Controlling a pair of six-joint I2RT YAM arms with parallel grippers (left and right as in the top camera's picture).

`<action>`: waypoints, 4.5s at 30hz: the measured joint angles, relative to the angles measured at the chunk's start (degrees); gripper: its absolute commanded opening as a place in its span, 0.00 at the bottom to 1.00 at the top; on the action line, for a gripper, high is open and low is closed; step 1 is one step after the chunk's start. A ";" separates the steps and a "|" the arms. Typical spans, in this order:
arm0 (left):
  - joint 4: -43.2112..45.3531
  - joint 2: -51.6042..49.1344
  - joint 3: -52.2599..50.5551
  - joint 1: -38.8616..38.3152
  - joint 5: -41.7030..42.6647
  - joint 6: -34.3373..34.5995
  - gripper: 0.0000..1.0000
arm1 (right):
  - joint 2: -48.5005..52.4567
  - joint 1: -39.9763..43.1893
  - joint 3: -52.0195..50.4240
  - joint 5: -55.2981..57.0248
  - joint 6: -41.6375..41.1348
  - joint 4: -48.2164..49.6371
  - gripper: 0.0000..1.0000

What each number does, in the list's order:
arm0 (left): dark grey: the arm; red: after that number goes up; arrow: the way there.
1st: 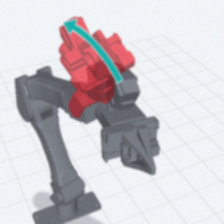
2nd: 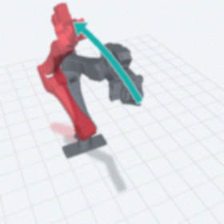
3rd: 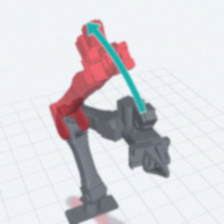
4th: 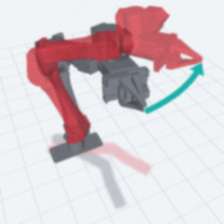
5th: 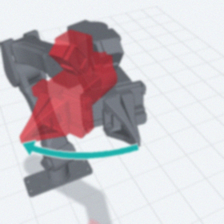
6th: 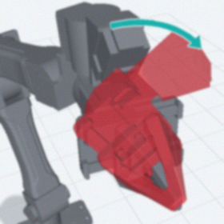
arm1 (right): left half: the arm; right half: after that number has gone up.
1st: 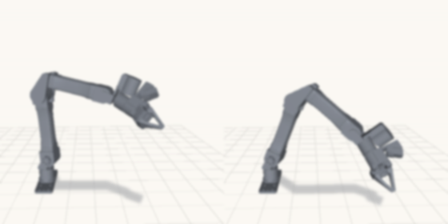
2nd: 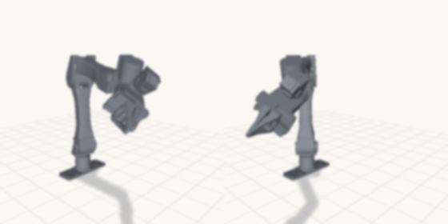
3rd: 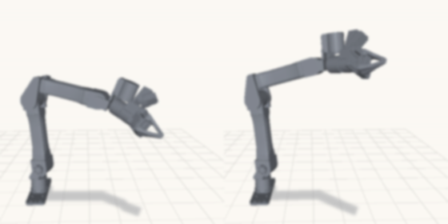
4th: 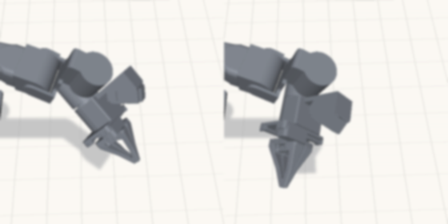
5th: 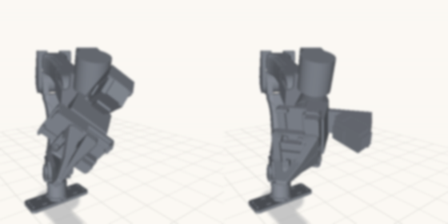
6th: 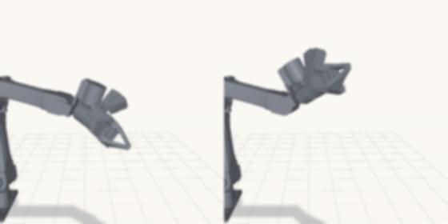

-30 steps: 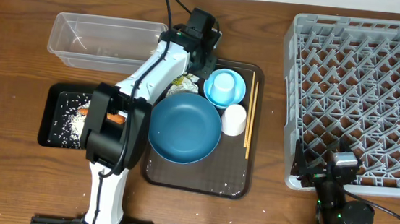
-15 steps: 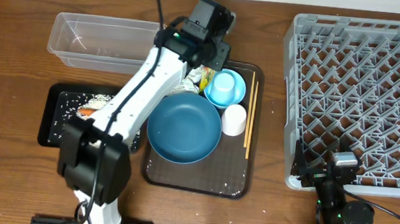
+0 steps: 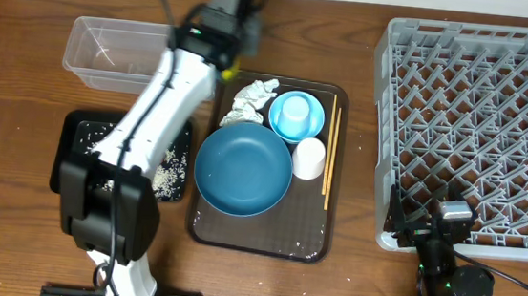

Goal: Sort waste into correct bins and load items into the dishwasher rack
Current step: 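Carry the wrappers left and release them into the clear bin, then move the left gripper back over the white tissue and descend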

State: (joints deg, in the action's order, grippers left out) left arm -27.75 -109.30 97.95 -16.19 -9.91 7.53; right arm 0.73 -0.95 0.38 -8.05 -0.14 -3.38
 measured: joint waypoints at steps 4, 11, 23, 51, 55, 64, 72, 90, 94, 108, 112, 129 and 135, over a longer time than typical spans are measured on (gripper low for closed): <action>0.98 0.00 0.00 6.43 -1.68 6.91 0.07 | 0.00 0.00 0.00 -0.02 0.00 0.00 0.99; 1.46 0.00 0.00 15.65 -1.09 21.55 0.59 | 0.00 0.00 0.00 0.00 0.00 0.00 0.99; -1.88 0.00 0.00 17.05 13.44 24.76 0.88 | 0.00 0.00 0.00 0.00 0.00 0.00 0.99; -8.63 -9.64 0.00 -4.15 8.33 9.97 0.06 | 0.00 0.00 0.00 -0.02 0.00 0.00 0.99; -8.68 -11.10 0.00 -5.22 8.68 9.62 0.06 | 0.00 0.00 0.00 0.00 0.00 0.00 0.99; -10.40 -11.17 -0.07 -9.11 9.51 9.11 0.06 | 0.00 0.00 0.00 0.00 0.00 0.00 0.99; -7.87 -11.26 -3.04 -9.62 9.53 9.09 0.06 | 0.00 0.00 0.00 0.00 0.00 0.00 0.99; -9.77 -14.47 -3.67 -9.33 12.83 9.14 0.06 | 0.00 0.00 0.00 0.00 0.00 0.00 0.99; -9.75 -14.80 -3.74 -9.40 13.92 9.14 0.06 | 0.00 0.00 0.00 0.00 0.00 0.00 0.99; -11.69 -14.32 -3.74 -15.10 13.70 9.11 0.06 | 0.00 0.00 0.00 -0.02 0.00 0.00 0.99; -11.67 -13.84 -3.74 -15.32 10.91 9.07 0.09 | 0.00 0.00 0.00 0.00 0.00 0.00 0.99; -9.60 -13.60 -2.19 -9.77 6.21 7.23 0.45 | 0.00 0.00 0.00 0.00 0.00 0.00 0.99; -8.37 -13.60 -2.19 -9.88 6.08 5.49 0.50 | 0.00 0.00 0.00 0.00 0.00 0.00 0.99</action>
State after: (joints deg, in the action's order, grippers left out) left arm -36.12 -122.89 95.77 -26.06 -3.84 13.02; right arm 0.73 -0.95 0.38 -8.05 -0.14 -3.38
